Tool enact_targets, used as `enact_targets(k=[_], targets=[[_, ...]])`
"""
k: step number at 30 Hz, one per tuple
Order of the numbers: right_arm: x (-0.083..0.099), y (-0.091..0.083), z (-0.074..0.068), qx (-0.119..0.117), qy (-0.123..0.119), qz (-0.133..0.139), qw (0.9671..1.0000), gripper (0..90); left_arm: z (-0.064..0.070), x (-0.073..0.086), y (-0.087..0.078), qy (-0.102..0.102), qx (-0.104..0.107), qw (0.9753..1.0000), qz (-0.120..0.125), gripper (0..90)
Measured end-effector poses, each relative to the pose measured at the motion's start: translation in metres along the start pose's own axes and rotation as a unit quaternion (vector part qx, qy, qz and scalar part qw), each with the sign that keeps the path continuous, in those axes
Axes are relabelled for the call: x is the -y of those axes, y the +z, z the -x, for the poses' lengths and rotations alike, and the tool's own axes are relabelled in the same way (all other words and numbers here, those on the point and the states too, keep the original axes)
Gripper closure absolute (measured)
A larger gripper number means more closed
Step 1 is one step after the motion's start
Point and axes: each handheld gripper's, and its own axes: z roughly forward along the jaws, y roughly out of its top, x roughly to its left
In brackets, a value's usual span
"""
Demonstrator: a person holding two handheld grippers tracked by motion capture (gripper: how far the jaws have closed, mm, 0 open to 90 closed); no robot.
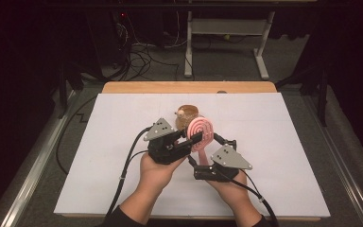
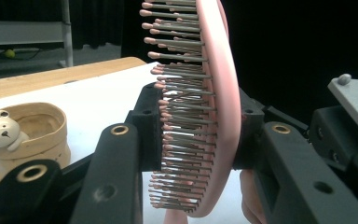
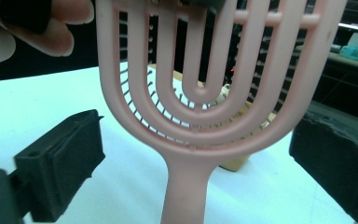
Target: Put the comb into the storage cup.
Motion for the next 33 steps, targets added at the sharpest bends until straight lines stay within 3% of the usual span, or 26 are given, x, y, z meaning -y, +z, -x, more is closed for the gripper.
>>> enact_targets(k=[6, 24, 33], targets=[[0.003, 0.001, 0.005, -0.022, 0.029, -0.001, 0.9993, 0.1, -0.002, 0.0, -0.003, 0.004, -0.005, 1.0, 0.004, 62.7], [0.01, -0.002, 0.011, -0.033, 0.046, -0.012, 0.9983, 0.1, -0.014, 0.0, -0.022, 0.015, -0.027, 0.9991, 0.028, 62.8], [0.016, -0.005, 0.019, -0.031, 0.057, -0.028, 0.9975, 0.1, -0.029, 0.012, -0.037, 0.019, -0.043, 0.9983, 0.034, 62.8]])
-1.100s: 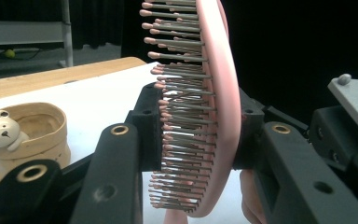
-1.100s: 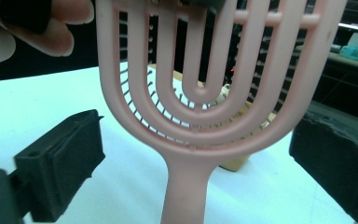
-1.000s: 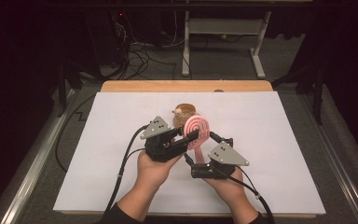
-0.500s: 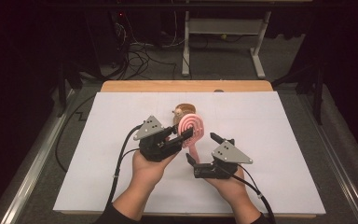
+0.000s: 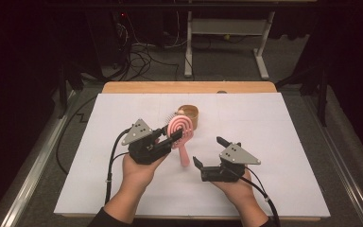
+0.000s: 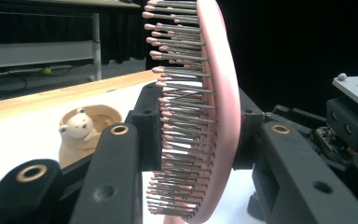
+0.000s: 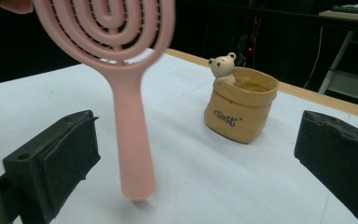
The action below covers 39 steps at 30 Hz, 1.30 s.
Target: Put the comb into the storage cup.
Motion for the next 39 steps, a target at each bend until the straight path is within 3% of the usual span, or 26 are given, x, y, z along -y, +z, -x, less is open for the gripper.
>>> enact_targets(k=[17, 25, 34, 39], targets=[[0.014, -0.016, 0.018, 0.022, 0.001, -0.011, 0.9997, 0.2, -0.014, -0.003, -0.02, 0.01, -0.017, 0.9997, 0.015, 63.0], [0.023, -0.032, 0.031, 0.037, 0.017, -0.011, 0.9991, 0.2, -0.019, -0.005, -0.025, 0.011, -0.028, 0.9993, 0.022, 62.9], [0.033, -0.045, 0.041, 0.054, 0.013, -0.01, 0.9984, 0.2, -0.024, -0.006, -0.03, 0.009, -0.038, 0.9989, 0.024, 62.9], [0.037, -0.053, 0.047, 0.06, 0.028, -0.008, 0.9978, 0.1, -0.027, -0.006, -0.033, 0.007, -0.039, 0.9988, 0.03, 62.9]])
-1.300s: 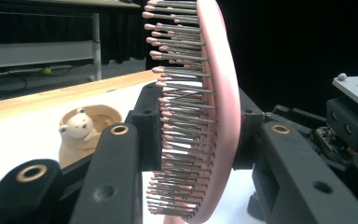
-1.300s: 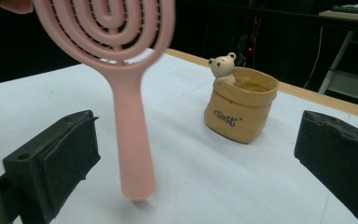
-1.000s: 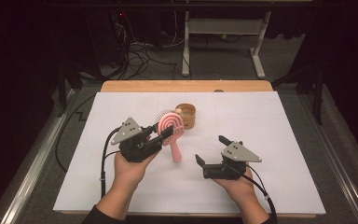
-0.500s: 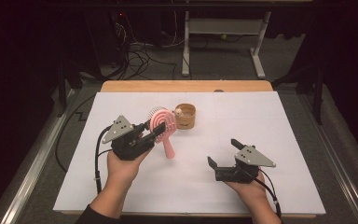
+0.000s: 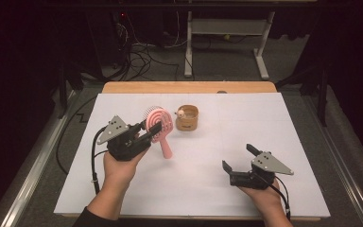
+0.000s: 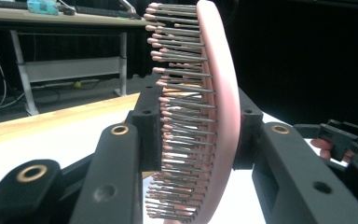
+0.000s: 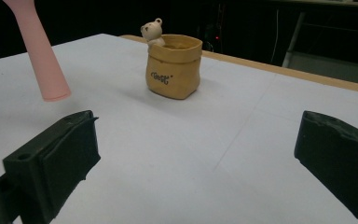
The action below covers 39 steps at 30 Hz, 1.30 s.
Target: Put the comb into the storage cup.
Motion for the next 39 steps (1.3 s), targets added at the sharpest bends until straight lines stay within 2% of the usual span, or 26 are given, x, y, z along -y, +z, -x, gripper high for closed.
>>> enact_targets(k=[6, 25, 39], targets=[[0.005, -0.008, 0.007, 0.008, 0.002, 0.001, 1.0, 0.2, -0.003, -0.003, 0.0, -0.004, -0.005, 1.0, 0.007, 62.9], [0.018, -0.031, 0.02, 0.023, -0.001, -0.013, 0.9996, 0.1, -0.001, -0.017, 0.005, -0.005, 0.0, 0.9998, 0.019, 63.0], [0.019, -0.029, 0.019, 0.02, -0.003, -0.01, 0.9997, 0.1, 0.005, -0.025, 0.019, 0.0, 0.006, 0.9998, 0.021, 63.0]])
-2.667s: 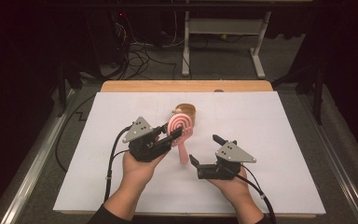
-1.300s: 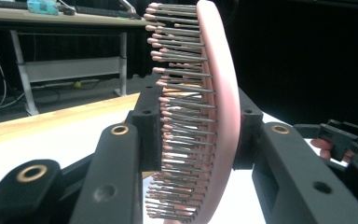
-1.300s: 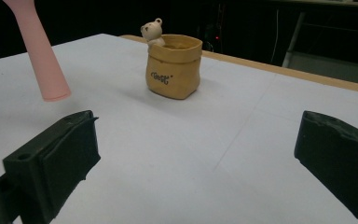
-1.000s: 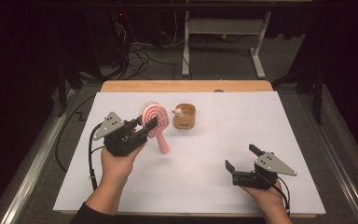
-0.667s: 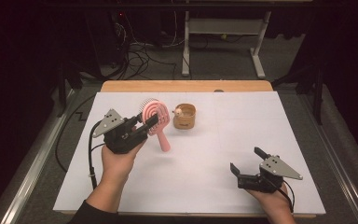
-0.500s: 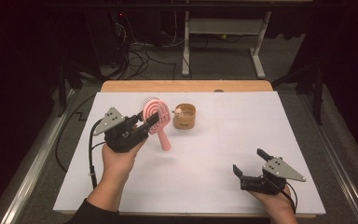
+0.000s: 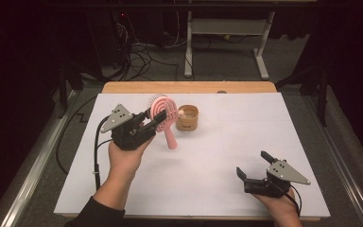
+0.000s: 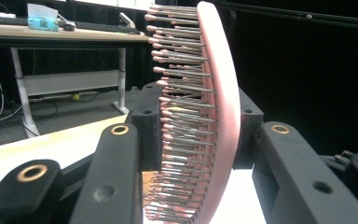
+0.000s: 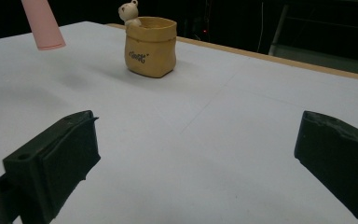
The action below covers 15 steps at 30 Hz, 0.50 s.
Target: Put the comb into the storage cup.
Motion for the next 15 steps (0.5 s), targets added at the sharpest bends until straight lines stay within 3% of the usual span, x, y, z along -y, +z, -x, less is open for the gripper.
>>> enact_targets(k=[15], targets=[[-0.001, 0.0, 0.002, 0.002, 0.004, 0.003, 1.0, 0.1, 0.005, -0.011, 0.023, 0.001, 0.011, 0.9999, 0.005, 63.0]])
